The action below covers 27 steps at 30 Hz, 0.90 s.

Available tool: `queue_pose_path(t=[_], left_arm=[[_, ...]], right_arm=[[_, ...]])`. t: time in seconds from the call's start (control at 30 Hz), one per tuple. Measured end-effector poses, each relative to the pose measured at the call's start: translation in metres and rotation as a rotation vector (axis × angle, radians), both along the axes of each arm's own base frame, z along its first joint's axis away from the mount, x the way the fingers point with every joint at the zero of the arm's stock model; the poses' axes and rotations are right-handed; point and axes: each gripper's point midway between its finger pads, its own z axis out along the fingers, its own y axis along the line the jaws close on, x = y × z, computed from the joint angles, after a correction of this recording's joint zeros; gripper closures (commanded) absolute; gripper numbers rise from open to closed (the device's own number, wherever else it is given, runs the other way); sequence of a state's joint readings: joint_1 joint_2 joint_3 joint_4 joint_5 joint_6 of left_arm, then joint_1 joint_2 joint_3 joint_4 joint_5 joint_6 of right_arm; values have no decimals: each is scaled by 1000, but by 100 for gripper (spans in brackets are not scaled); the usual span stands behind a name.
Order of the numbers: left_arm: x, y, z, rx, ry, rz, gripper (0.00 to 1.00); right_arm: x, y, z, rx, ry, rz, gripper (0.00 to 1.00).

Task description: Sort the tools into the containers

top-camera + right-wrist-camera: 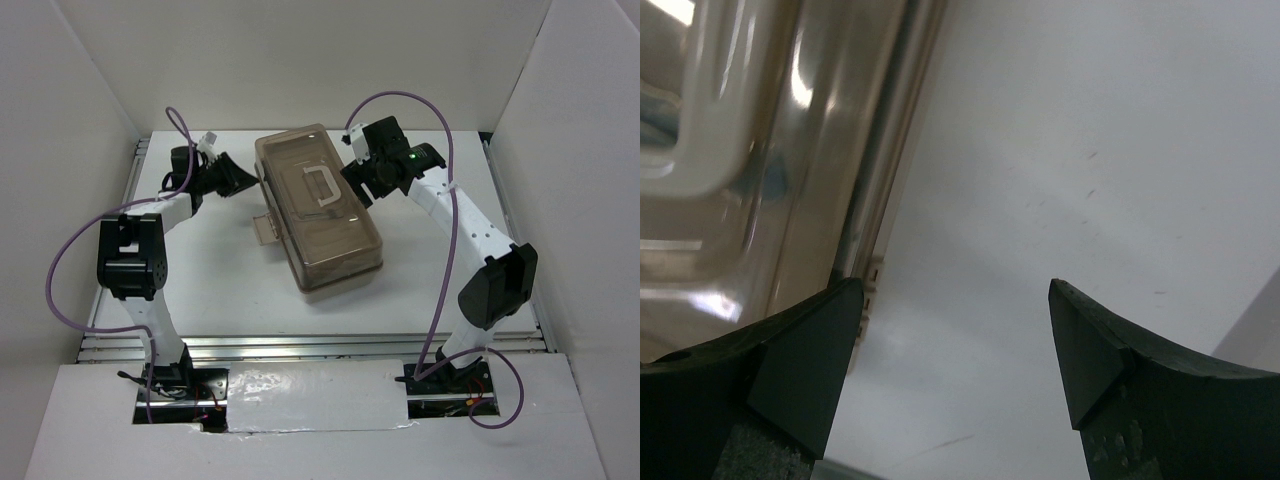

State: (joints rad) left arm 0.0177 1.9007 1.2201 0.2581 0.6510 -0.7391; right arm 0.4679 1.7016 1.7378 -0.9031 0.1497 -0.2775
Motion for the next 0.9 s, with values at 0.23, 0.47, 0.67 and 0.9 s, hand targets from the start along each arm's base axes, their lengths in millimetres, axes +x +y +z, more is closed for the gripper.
queue_pose_path(t=[0.23, 0.47, 0.67, 0.9], left_arm=[[46, -11, 66, -32, -206, -1, 42], [3, 67, 70, 4, -136, 118, 39], [-52, 104, 61, 187, -35, 279, 43], [-99, 54, -1, 347, 117, 209, 49]], right_arm=[[-48, 14, -1, 51, 90, 89, 13], [-9, -5, 75, 278, -16, 3, 5], [0, 16, 82, 394, 19, 27, 0], [15, 43, 12, 434, 245, 35, 0]])
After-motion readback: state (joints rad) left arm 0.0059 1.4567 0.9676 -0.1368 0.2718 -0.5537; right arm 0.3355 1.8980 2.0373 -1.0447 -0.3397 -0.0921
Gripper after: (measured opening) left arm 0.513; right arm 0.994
